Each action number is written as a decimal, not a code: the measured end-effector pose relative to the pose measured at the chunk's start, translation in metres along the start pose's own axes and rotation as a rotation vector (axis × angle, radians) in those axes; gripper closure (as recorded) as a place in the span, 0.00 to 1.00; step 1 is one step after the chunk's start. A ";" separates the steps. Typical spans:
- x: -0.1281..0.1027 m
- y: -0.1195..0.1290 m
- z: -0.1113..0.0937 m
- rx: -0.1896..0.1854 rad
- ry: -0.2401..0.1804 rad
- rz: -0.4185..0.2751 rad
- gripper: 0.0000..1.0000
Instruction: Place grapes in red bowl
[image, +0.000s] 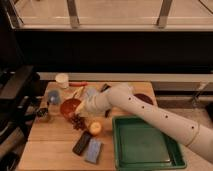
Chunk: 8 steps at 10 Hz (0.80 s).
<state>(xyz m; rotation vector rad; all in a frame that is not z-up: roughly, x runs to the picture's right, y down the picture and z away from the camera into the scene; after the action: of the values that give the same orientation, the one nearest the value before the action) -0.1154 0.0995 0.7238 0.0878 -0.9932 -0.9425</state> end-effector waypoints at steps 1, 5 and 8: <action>0.017 0.003 0.000 -0.002 -0.004 0.018 1.00; 0.030 0.005 0.000 -0.002 -0.005 0.032 1.00; 0.036 0.000 -0.006 -0.017 0.025 0.002 1.00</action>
<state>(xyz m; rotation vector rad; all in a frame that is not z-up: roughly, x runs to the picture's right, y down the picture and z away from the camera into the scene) -0.1037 0.0716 0.7441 0.0838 -0.9618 -0.9456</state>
